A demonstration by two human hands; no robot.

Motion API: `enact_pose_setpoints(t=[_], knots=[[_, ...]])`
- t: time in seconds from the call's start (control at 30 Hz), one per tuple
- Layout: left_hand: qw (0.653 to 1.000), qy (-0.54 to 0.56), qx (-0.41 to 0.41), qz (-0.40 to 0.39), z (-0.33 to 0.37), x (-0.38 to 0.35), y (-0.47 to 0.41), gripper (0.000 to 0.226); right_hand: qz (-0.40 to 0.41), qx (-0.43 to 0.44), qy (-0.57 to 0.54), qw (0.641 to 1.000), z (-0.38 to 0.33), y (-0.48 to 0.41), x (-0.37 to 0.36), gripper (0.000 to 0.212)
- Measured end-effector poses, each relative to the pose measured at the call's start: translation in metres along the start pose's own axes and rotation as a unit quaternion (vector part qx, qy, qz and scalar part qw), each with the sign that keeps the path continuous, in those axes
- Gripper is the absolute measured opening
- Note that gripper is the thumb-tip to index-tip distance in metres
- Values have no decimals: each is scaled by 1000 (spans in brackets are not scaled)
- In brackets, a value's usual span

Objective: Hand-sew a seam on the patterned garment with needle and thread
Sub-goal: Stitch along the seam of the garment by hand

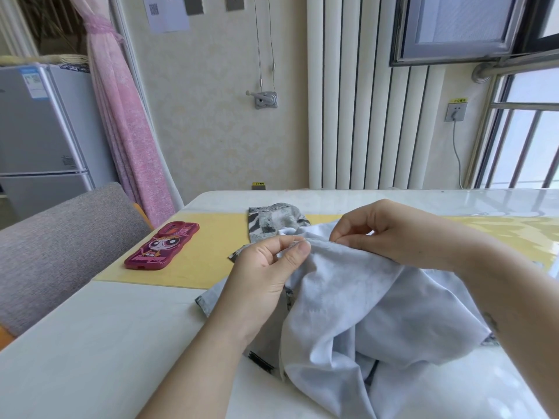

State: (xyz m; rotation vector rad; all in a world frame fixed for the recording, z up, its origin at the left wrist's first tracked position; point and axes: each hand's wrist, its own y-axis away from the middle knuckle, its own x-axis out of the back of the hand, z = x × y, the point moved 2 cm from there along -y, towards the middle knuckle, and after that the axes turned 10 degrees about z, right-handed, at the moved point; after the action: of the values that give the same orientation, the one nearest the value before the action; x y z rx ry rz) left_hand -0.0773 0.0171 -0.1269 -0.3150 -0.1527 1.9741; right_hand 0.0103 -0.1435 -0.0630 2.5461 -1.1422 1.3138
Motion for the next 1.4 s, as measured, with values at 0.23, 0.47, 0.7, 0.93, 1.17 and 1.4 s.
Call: enact_pose_setpoints(t=[0.23, 0.47, 0.7, 0.93, 1.17, 1.4], knots=[[999, 30, 24, -13, 1, -2, 1, 19, -12, -5, -41, 999, 2, -1, -1, 19], [996, 62, 49, -45, 4, -5, 3, 19, -41, -14, -91, 995, 4, 1, 0, 19], [990, 96, 81, -59, 4, -7, 4, 35, -71, -13, -110, 991, 5, 2, 0, 18], [987, 113, 83, -78, 11, -14, 11, 19, -88, -12, -146, 985, 6, 2, -2, 18], [984, 151, 82, -51, 12, -21, 14, 18, -29, 7, -79, 996, -1, 0, -7, 19], [992, 119, 49, 4, 7, -15, 8, 10, 66, 29, 12, 997, -18, 2, -13, 20]])
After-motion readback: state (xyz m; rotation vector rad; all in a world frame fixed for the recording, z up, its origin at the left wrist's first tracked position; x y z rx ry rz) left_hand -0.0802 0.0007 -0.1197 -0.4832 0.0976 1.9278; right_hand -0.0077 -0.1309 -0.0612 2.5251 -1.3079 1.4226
